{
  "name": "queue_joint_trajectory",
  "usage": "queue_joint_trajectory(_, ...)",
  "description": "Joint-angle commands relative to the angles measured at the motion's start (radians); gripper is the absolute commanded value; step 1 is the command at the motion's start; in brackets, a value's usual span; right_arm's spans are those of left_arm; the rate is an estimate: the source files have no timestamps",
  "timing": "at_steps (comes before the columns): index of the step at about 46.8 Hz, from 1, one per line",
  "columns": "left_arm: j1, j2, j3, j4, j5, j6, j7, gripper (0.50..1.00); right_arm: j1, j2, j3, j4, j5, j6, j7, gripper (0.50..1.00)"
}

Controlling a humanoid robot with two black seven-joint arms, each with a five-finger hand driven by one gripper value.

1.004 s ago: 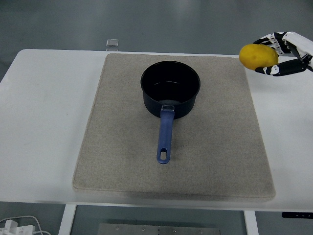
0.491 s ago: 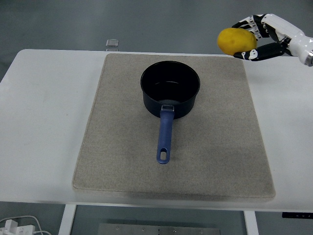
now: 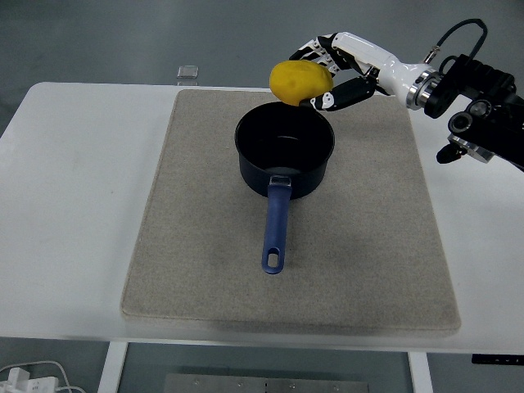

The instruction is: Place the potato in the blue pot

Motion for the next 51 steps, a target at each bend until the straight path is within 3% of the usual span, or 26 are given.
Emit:
queue_joint_trajectory(1,0.000,0.000,0.000,0.001,0.000,0.000,0.000,1.000,-0.011,0.035,-0.005,-0.018,-0.002,-0.002,0.000,0.500)
queue_joint_trajectory(12,0.000,0.000,0.000,0.000,0.000,0.000,0.000,1.000,-0.090,0.104,-0.038,-0.059,-0.016,-0.008,0.002,0.500)
queue_joint_trajectory(20,0.000,0.000,0.000,0.000,0.000,0.000,0.000,1.000,-0.133,0.107,-0.046,-0.096,-0.016,-0.012,0.002,0.500)
queue_joint_trajectory(33,0.000,0.000,0.000,0.000,0.000,0.000,0.000,1.000,-0.127,0.106,-0.043,-0.098,-0.011,-0.041,0.003,0.500)
queue_joint_trajectory(34,0.000,0.000,0.000,0.000,0.000,0.000,0.000,1.000,-0.128,0.106,-0.040,-0.098,-0.010,-0.045,0.003,0.561)
queue_joint_trajectory(35,0.000,0.000,0.000,0.000,0.000,0.000,0.001,1.000,-0.128,0.106,-0.038,-0.099,-0.008,-0.048,0.003,0.671)
queue_joint_trajectory(36,0.000,0.000,0.000,0.000,0.000,0.000,0.000,1.000,-0.128,0.106,-0.037,-0.098,-0.006,-0.053,0.003,0.745)
queue_joint_trajectory(39,0.000,0.000,0.000,0.000,0.000,0.000,0.000,1.000,-0.128,0.106,-0.041,-0.098,-0.005,-0.053,0.003,0.931)
queue_joint_trajectory(51,0.000,0.000,0.000,0.000,0.000,0.002,0.000,1.000,-0.127,0.106,-0.037,-0.098,-0.006,-0.056,0.003,0.936)
